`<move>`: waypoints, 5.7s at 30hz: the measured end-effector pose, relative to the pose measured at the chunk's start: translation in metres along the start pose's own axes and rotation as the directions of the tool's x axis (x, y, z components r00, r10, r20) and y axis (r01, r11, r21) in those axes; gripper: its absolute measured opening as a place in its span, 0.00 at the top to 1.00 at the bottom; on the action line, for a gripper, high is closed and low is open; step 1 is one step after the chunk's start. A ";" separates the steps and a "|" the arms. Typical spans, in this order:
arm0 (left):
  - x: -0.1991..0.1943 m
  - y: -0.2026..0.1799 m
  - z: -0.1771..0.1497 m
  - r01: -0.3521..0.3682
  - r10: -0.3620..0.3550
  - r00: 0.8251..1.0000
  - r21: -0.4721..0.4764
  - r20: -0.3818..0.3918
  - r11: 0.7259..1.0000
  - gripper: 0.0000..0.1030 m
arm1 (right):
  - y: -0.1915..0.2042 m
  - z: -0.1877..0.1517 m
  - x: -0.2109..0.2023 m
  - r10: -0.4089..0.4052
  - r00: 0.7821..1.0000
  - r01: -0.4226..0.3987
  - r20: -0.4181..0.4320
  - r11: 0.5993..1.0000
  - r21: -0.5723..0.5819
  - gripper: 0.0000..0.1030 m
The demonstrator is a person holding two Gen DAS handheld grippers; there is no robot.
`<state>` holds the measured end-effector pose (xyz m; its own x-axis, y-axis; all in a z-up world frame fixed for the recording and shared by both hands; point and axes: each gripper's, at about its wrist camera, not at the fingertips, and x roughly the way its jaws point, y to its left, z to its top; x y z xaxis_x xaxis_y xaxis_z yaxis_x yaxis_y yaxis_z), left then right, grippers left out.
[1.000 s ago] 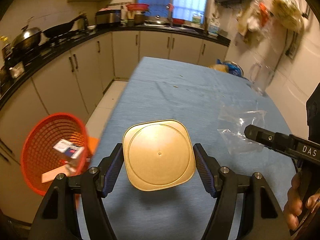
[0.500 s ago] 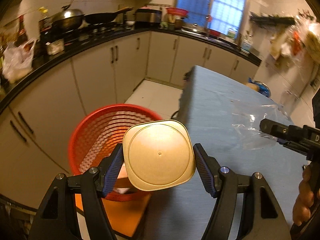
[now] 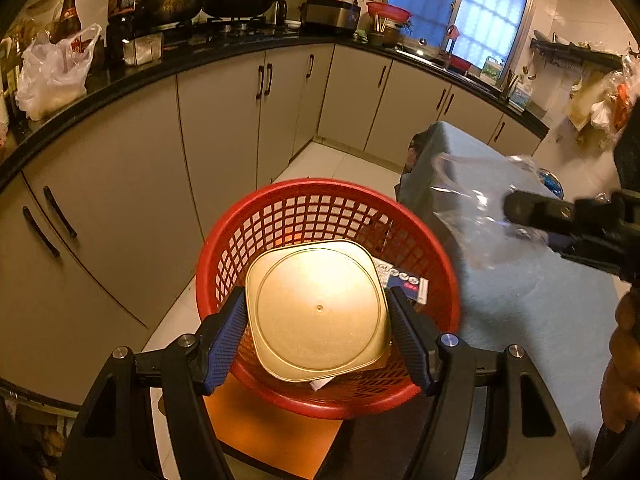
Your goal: Collect trash
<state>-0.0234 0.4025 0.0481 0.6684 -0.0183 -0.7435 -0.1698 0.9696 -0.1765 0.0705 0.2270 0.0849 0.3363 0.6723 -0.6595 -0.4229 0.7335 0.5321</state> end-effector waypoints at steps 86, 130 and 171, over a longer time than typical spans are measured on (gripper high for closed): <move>0.014 -0.004 -0.019 -0.194 0.194 0.981 -0.007 0.026 0.981 0.17 | 0.004 0.002 0.032 -0.228 0.974 0.227 0.006 0.971 -0.073 0.24; -0.098 -0.033 -0.079 -0.412 0.412 0.890 -0.041 0.197 0.910 0.08 | 0.028 -0.091 -0.076 -0.465 0.841 0.523 0.278 0.829 -0.196 0.03; -0.168 -0.101 -0.208 -0.295 0.280 0.921 0.017 0.270 0.955 0.08 | 0.028 -0.278 -0.190 -0.519 0.743 0.608 0.422 0.788 -0.100 0.00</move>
<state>-0.2690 0.2571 0.0571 0.7638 0.3202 -0.5603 -0.3472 0.9358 0.0615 -0.2390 0.0918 0.0779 0.8247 0.1607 -0.5422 -0.2129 0.9765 -0.0344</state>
